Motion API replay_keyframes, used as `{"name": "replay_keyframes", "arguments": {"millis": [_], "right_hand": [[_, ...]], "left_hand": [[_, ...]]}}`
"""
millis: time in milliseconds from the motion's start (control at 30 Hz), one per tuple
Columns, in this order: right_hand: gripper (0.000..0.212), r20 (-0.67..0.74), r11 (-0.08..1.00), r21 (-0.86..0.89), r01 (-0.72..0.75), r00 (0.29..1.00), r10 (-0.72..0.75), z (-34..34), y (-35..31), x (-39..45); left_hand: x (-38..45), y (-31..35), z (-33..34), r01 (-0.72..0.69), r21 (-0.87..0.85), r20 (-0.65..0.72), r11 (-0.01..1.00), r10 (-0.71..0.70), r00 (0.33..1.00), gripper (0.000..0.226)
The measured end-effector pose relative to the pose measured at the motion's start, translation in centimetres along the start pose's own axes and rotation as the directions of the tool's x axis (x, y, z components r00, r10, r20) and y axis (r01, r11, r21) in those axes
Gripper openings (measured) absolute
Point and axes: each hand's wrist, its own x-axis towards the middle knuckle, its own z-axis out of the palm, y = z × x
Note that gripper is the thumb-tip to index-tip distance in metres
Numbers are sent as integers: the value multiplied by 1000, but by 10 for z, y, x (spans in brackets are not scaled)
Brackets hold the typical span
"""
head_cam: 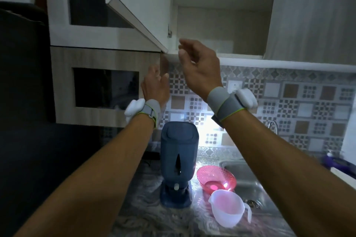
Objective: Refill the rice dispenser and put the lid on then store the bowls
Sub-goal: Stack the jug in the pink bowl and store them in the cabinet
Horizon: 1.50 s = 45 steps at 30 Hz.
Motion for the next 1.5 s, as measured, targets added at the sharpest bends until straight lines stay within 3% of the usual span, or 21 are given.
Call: {"name": "replay_keyframes", "arguments": {"millis": [300,500,600,767,900,1067,1133,1233,1433,1500], "right_hand": [[27,30,925,-104,-366,928,371,-63,134,-93],[27,75,828,-191,-526,834,547,-99,227,-154],[32,94,763,-219,-608,765,637,-114,266,-182],[34,193,621,-395,-677,600,776,-142,355,-228],[44,307,544,-581,-606,456,836,-156,405,-257],[83,518,505,-755,-418,92,850,-159,446,-290],[100,561,507,-751,-423,-2,828,-157,460,-304],[118,556,497,-728,-472,18,831,-155,465,-321],[117,556,525,-665,-531,117,823,-154,469,-334],[116,555,540,-657,-526,148,819,-156,465,-333]], "left_hand": [[-94,-79,74,202,2,363,979,-189,912,33],[-155,-130,128,148,215,484,965,-237,842,35],[-177,-153,150,229,247,562,941,-332,757,33],[-223,-202,206,115,460,649,880,-422,633,39],[-248,-228,232,-134,627,728,767,-517,449,61],[-285,-252,248,-306,686,724,660,-664,190,90],[-297,-262,252,-335,670,724,662,-683,97,105],[-306,-269,249,-344,643,740,684,-671,49,109],[-319,-273,252,-198,697,716,689,-681,151,113],[-318,-269,252,-191,702,712,686,-686,151,112]]}}
